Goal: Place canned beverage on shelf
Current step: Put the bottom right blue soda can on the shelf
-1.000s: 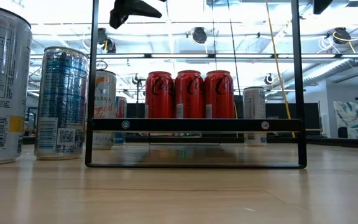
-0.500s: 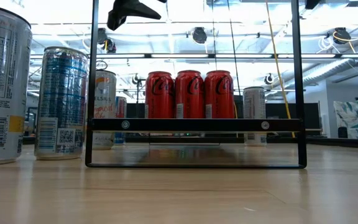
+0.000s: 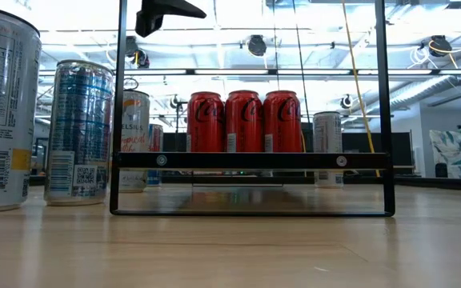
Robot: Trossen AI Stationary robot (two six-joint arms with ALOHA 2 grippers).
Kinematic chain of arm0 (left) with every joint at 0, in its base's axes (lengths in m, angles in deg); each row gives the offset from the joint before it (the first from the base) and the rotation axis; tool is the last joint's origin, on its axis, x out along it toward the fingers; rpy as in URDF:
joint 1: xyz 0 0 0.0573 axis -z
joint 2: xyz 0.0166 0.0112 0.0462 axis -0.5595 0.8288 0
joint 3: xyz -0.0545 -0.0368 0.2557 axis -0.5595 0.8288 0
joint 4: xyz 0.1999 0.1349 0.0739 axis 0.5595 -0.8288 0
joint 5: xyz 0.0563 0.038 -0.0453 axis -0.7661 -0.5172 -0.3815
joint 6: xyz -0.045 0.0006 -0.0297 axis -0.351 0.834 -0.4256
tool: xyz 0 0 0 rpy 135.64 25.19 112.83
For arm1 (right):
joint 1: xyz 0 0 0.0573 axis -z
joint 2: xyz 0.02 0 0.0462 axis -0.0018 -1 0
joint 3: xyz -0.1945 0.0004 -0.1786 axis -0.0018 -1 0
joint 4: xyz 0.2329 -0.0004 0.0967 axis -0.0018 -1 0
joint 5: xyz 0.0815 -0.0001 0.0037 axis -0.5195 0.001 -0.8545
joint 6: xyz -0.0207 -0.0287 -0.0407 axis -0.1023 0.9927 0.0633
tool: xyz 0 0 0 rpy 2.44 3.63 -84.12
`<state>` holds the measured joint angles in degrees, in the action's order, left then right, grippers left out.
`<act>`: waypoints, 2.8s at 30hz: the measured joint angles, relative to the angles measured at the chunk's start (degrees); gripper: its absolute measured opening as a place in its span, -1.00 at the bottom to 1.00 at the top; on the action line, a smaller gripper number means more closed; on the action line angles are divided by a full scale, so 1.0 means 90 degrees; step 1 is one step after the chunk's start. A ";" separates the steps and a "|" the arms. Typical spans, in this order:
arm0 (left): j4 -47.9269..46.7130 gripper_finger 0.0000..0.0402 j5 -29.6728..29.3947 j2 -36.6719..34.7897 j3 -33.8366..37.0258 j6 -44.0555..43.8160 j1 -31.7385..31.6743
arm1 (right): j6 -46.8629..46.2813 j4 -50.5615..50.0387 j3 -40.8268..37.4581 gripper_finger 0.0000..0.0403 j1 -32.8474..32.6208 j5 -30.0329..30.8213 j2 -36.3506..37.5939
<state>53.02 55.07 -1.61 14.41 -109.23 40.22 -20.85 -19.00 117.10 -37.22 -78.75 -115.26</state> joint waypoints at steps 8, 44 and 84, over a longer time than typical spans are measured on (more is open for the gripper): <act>0.0021 -0.16 -0.0307 0.0000 0.0000 -0.0007 0.0629 | -0.0133 0.0181 0.0000 0.58 -0.0799 0.0356 -0.0907; -0.0077 -0.16 -0.0991 0.0001 0.0000 0.0003 0.1316 | -0.0429 0.0619 0.0002 0.76 -0.1144 -0.0169 -0.2753; -0.0168 -0.16 -0.1032 0.0000 0.0002 0.0005 0.1316 | 0.0170 0.0471 0.0002 0.23 -0.0873 -0.0369 -0.2934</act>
<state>51.51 45.79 -1.61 14.43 -109.19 52.06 -19.31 -14.76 117.12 -45.08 -82.07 -141.66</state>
